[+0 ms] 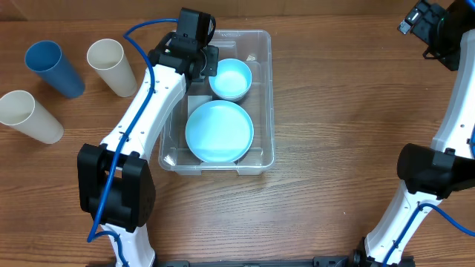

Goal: Pack container
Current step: 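Carry the blue cup into the bin's back-left corner and release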

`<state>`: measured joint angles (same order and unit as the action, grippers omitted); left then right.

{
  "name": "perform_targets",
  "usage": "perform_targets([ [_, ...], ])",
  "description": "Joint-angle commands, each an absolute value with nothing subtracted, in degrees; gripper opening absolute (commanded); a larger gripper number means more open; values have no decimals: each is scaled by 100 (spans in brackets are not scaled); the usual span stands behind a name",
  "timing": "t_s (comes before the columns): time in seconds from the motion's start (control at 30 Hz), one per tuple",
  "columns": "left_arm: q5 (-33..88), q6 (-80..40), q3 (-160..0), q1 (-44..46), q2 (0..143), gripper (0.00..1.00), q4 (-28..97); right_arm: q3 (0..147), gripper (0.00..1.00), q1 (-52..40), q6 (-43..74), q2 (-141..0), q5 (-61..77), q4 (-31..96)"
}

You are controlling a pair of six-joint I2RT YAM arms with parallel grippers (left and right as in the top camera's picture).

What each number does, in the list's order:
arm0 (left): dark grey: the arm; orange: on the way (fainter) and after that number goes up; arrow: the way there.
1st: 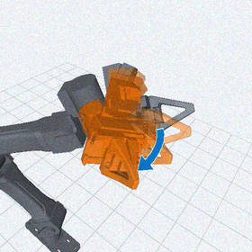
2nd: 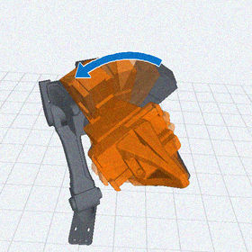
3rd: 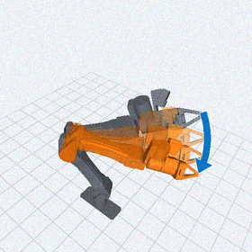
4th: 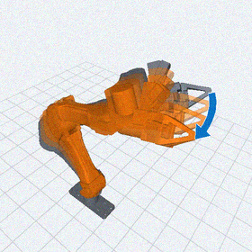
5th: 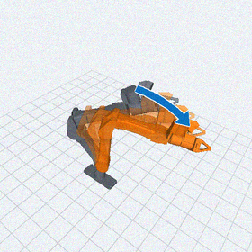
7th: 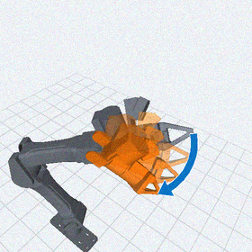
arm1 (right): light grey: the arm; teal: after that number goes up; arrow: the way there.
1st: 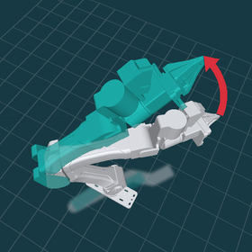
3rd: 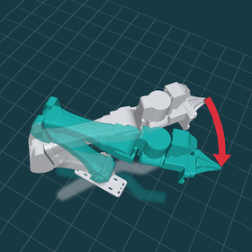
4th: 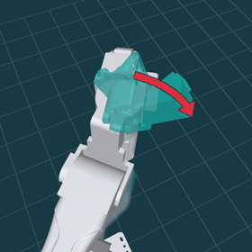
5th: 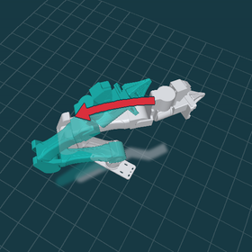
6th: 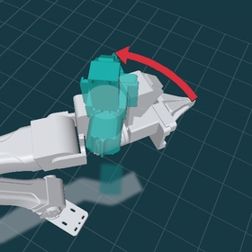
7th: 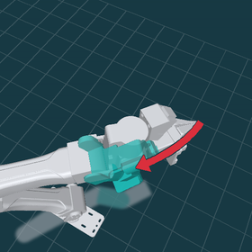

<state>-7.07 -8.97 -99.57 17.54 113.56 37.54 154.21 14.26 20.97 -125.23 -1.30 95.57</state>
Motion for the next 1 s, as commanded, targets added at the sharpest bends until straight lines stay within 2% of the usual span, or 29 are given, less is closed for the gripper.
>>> perform_targets([
  [0.0,-797,-926,-9992,1717,11410,50,3594,15443,100,1455,2123,-12532,-139,9526],
  [0.07,-799,-923,-9992,1717,11410,68,3444,15443,100,1455,2123,-12532,-139,9526],
  [0.13,-799,-923,-9992,1717,11410,80,3267,15443,100,1455,2123,-12532,-139,9526],
  [0.23,-810,-917,-9998,1717,11399,90,2978,15443,100,1455,2123,-12532,-139,9526],
  [0.43,-808,-888,-10237,1811,11013,93,3253,15443,100,1455,2123,-12532,-139,9526],
  [0.67,-1616,-685,-10298,1673,9404,95,4716,15443,100,1455,2123,-12532,-139,9526],
  [0.73,-1909,-683,-10298,1413,9133,100,4901,15443,100,1455,2123,-12532,-139,9526],
  [0.83,-1962,-725,-10296,644,9024,100,4978,15443,100,1455,2123,-12532,-139,9526],
  [0.97,-1754,-1367,-10296,-296,9260,100,4919,15443,100,1455,2123,-12532,-139,9526],
])
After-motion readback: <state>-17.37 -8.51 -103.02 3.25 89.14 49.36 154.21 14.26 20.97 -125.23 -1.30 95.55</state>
